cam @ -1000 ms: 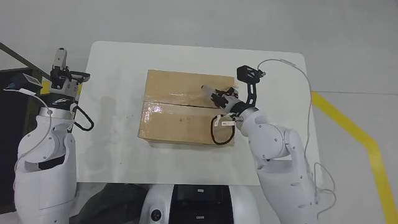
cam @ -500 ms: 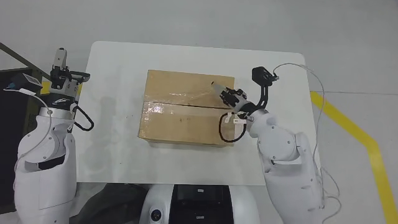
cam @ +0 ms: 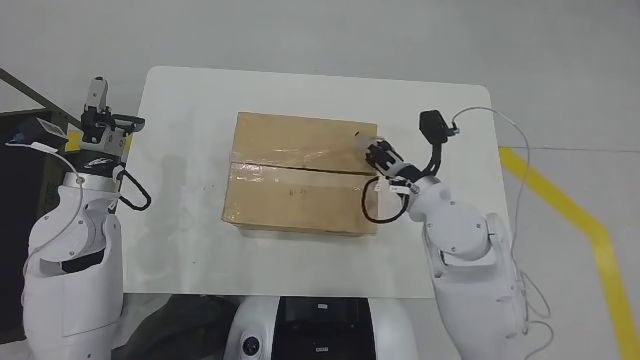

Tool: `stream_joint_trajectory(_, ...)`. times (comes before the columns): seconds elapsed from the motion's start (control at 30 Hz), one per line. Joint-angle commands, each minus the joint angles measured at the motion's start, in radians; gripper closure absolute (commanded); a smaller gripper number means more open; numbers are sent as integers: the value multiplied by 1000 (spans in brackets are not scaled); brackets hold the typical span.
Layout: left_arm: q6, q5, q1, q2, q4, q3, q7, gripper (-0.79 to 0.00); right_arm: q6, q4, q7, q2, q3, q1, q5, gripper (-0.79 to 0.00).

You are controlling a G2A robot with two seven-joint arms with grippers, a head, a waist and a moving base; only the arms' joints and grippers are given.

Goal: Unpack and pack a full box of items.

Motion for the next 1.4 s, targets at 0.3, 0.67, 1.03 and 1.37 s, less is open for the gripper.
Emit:
stream_joint_trajectory(0.3, 0, 0, 0, 0, 0, 0, 0, -785, 22, 6, -9, 10, 18, 5, 53, -514)
stream_joint_trajectory(0.67, 0, 0, 0, 0, 0, 0, 0, -785, 41, 29, -13, 21, 25, 11, 92, -237)
stream_joint_trajectory(1.03, 0, 0, 0, 0, 0, 0, 0, -785, 36, 8, -16, 34, 17, 1, 99, 0)
stream_joint_trajectory(1.37, 0, 0, 0, 0, 0, 0, 0, -785, -41, -75, -63, 47, -16, -38, 56, 0)
